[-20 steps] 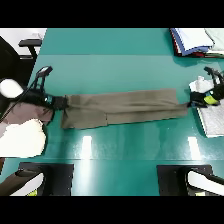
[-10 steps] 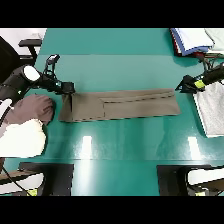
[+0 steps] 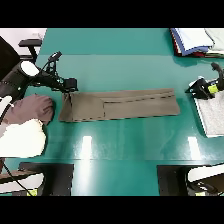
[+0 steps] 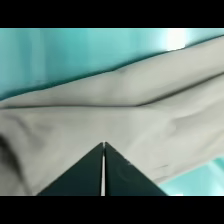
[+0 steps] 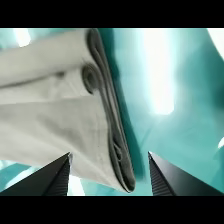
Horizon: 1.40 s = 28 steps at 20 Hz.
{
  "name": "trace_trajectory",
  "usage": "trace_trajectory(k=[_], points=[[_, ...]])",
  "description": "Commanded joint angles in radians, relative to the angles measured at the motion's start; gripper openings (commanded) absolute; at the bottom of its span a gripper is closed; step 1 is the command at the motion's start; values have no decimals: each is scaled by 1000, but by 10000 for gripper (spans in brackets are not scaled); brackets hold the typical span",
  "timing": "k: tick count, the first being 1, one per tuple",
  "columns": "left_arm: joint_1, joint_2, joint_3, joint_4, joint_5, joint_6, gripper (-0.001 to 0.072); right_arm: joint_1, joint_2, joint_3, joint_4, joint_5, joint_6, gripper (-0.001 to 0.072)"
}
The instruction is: Fold the shirts.
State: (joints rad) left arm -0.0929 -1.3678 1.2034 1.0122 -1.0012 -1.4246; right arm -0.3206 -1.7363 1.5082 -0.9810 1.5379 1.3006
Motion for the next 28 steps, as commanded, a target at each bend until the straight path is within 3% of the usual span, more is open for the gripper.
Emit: trace_trajectory(k=[1,3,6,9,11,15,20,25,28], points=[[-44,-2,2,-73,35,11,29,-1,-45,-88,47,-16,-35,552],[-101,-10,2,-74,74,10,29,40,-60,-141,50,-51,-47,550],[-195,-51,2,-76,139,-29,28,121,-81,-163,61,-79,-65,468],[-281,-121,11,-90,202,-35,28,168,-79,-123,127,-94,-88,113],[-322,-187,56,-105,205,-35,28,188,-47,-66,126,-66,-87,15],[-380,-333,188,-109,198,-43,28,235,102,38,127,-51,-73,14],[-431,-478,319,-131,177,-69,28,356,260,160,127,-45,18,14],[-484,-548,389,-137,175,-70,28,494,298,260,128,-38,69,14],[-487,-554,390,-132,167,-71,28,554,298,275,240,-47,68,14]])
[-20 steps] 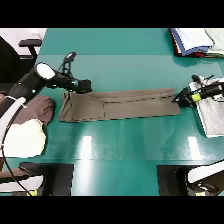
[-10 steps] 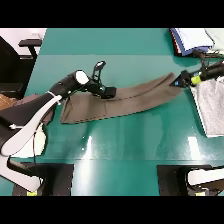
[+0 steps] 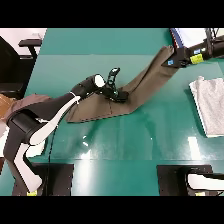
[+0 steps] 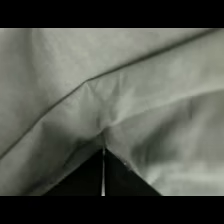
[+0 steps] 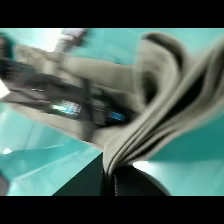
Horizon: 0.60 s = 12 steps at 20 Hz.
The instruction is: Fold the shirts.
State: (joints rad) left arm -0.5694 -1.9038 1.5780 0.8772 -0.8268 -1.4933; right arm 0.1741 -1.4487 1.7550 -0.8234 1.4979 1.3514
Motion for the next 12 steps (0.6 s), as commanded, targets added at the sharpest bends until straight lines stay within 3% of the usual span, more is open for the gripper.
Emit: trace_trajectory(k=[1,6,12], points=[[-9,-17,16,4,-11,-2,28,77,10,28,123,-10,16,14],[85,47,77,13,-134,2,27,165,10,28,125,-49,-8,14],[332,386,81,197,-176,9,28,409,-64,28,153,-223,-71,14]])
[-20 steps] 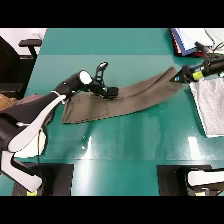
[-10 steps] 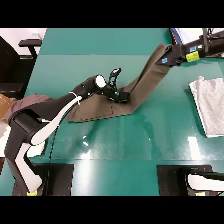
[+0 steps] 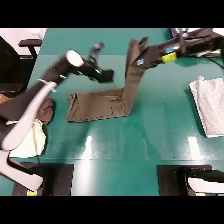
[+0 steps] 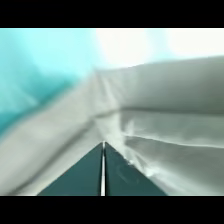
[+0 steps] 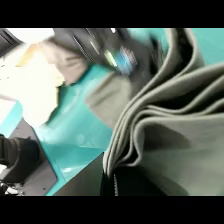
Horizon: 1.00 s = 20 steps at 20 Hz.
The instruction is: Fold the shirts.
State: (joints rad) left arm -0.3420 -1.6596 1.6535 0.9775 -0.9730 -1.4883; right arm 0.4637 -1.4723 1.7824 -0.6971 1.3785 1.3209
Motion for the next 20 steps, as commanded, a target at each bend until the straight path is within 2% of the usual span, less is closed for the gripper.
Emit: trace_trajectory(k=[1,3,4,5,6,9,13,16,20], points=[[148,199,6,126,-35,4,28,184,-81,1,72,-168,-80,14],[229,305,6,180,-42,3,29,301,-175,11,104,-302,-129,34],[266,351,5,200,-43,3,29,346,-229,38,98,-333,-131,180],[296,385,5,205,-43,3,29,383,-288,80,101,-336,-135,394],[325,415,5,205,-46,3,29,407,-339,126,97,-319,-136,515],[373,459,6,206,-86,3,29,392,-413,211,26,-180,-101,509],[378,459,4,206,-167,5,29,253,-344,77,-126,-99,-36,500],[378,459,4,205,-194,30,28,99,-227,-163,-184,-109,-11,501],[366,453,2,193,-210,31,29,-100,-121,-461,-187,-228,61,515]])
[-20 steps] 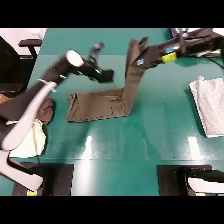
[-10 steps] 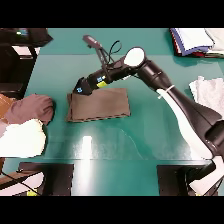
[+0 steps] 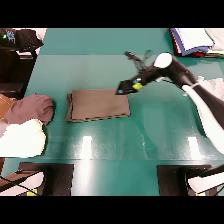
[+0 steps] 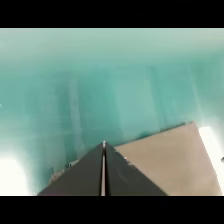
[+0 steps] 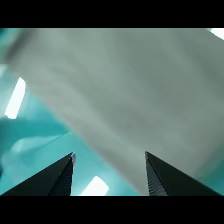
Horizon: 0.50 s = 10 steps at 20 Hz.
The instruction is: Fold the shirts.
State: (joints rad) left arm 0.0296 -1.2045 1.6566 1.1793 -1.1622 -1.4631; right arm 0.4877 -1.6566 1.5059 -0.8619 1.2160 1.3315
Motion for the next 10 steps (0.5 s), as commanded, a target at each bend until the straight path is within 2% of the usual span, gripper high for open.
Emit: trace_trajectory(k=[1,5,10], points=[[-13,-3,-1,-8,-19,17,28,-155,61,-229,5,-80,51,515],[-39,-7,-1,-11,16,31,28,-176,-48,-254,165,-94,47,512],[-44,-7,-1,-19,16,32,29,-38,-234,-77,269,-80,47,509]])
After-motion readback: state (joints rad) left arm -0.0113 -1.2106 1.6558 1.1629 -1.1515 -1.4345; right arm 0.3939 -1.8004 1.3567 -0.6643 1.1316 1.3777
